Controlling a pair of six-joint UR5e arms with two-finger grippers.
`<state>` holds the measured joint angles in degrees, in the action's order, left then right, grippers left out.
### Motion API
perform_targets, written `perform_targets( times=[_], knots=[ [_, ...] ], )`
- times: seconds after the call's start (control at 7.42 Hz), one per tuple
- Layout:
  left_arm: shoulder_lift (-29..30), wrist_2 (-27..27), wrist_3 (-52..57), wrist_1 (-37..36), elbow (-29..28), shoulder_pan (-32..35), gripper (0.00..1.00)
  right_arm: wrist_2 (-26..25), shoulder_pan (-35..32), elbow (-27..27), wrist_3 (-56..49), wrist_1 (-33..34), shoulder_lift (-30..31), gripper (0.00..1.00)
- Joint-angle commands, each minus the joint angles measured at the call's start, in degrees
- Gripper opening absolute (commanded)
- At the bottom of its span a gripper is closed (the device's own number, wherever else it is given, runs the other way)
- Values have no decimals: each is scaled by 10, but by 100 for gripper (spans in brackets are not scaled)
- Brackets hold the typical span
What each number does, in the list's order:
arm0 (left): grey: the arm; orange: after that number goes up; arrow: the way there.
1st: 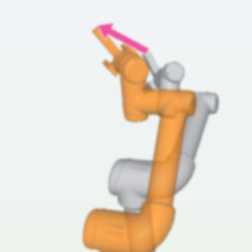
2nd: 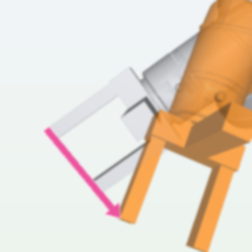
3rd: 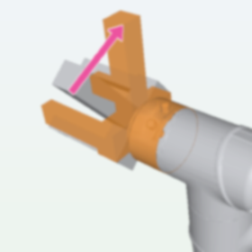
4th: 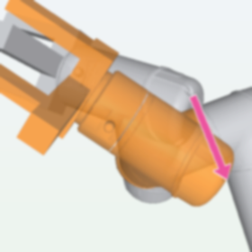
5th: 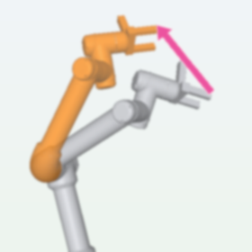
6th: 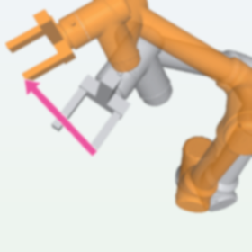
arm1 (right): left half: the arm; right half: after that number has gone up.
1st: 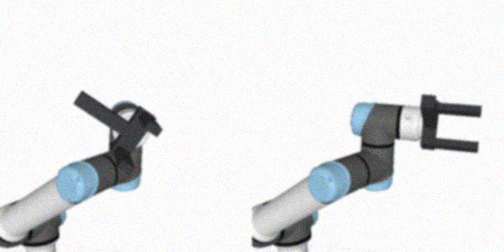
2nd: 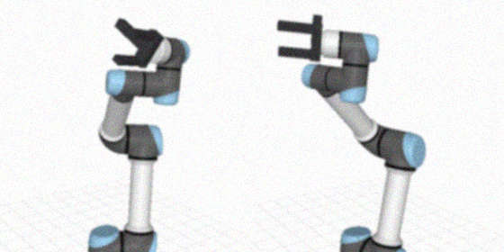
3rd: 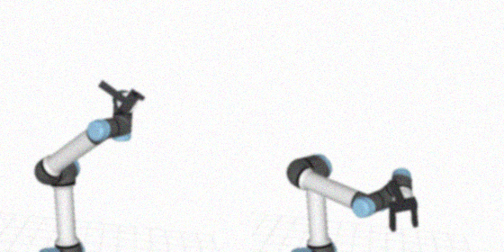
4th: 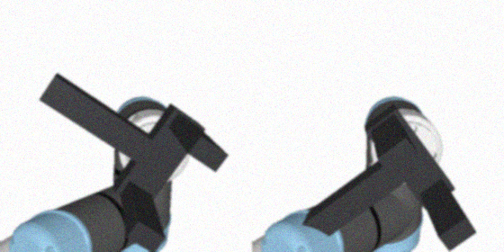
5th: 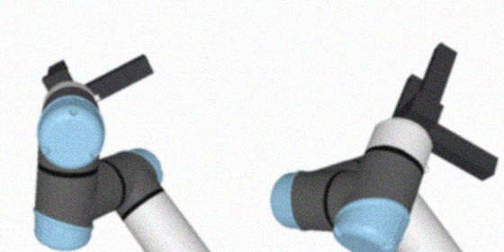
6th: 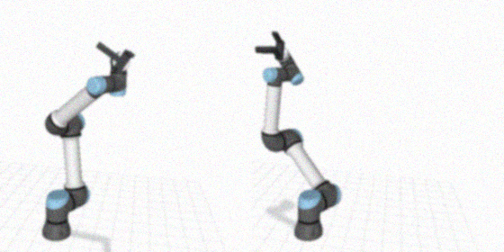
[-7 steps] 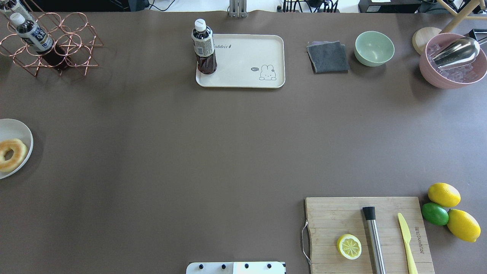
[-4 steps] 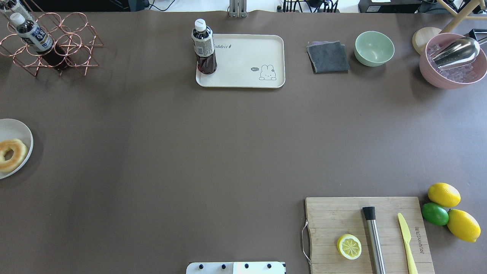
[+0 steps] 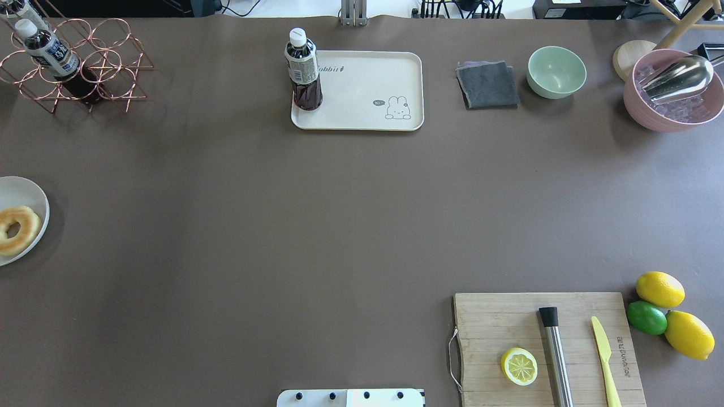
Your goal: Place donut on tray
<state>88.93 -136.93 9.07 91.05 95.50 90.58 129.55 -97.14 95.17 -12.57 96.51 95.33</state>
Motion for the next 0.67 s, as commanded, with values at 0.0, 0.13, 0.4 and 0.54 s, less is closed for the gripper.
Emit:
perform_targets(
  times=[0.0, 0.13, 0.4, 0.54],
  knots=[
    [1, -78, -9, 52, 0, 3, 98, 1, -1, 2, 0, 0, -1, 100],
    [6, -76, -28, 70, -9, 0, 98, 3, -1, 3, 0, 0, -1, 100],
    [3, -76, -32, 78, -42, -1, 99, 8, -1, 2, 0, -11, -1, 100],
    [4, -73, -34, 150, -99, -10, 99, 16, -1, 1, 0, -17, -1, 100]
  ],
)
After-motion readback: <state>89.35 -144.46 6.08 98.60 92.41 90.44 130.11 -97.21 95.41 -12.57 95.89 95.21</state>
